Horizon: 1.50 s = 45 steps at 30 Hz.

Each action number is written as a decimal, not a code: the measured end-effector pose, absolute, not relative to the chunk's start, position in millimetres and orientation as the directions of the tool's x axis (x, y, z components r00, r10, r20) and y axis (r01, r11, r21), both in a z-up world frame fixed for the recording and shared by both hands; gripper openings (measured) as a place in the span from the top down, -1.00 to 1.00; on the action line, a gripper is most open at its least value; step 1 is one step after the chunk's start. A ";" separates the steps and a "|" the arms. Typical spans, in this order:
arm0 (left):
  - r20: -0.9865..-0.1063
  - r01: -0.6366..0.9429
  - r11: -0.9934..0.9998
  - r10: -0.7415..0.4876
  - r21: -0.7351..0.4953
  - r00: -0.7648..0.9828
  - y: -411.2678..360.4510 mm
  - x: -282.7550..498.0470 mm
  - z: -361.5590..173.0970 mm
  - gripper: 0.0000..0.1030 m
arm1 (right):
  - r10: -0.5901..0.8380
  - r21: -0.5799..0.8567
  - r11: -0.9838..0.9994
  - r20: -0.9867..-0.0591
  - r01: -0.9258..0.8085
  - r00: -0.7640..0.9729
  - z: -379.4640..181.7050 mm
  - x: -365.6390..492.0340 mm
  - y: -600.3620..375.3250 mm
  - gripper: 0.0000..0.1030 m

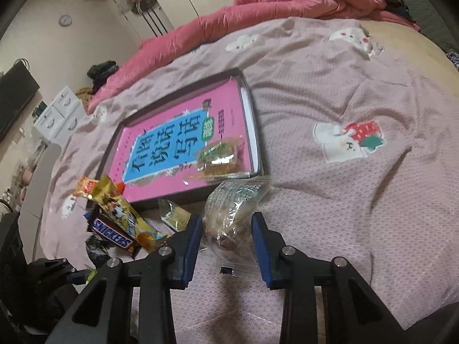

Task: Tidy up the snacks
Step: 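Grasp the clear yellow-pastry bag with the left tool while the right tool grasps the clear bread bag, then lift both held bags and carry them over the tray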

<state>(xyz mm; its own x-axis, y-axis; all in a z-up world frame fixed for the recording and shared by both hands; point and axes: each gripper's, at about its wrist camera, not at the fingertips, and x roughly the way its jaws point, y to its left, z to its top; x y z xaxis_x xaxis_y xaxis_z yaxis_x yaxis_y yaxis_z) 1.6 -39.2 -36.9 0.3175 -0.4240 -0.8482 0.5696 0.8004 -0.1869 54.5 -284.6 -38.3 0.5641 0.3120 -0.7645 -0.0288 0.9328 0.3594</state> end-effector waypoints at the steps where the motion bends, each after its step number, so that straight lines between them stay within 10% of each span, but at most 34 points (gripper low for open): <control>1: -0.840 0.564 0.803 -0.431 -0.191 0.329 -36.1 2.2 -33.2 0.25 | 0.316 0.362 0.931 -0.752 -0.038 0.578 -34.2 53.2 -284.4 0.30; 45: -0.709 0.115 0.971 -0.231 -0.208 0.666 69.8 94.1 -5.9 0.25 | 0.348 0.310 0.929 -0.556 -0.199 0.755 9.4 52.0 -263.9 0.30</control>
<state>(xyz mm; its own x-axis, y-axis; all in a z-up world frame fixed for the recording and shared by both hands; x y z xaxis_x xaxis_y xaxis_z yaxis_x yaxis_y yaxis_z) 94.1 69.8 -5.9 0.6662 -0.2308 -0.7092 0.1155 0.9714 -0.2076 52.0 -263.9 9.4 0.7550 0.3477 -0.5560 -0.1994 0.9294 0.3104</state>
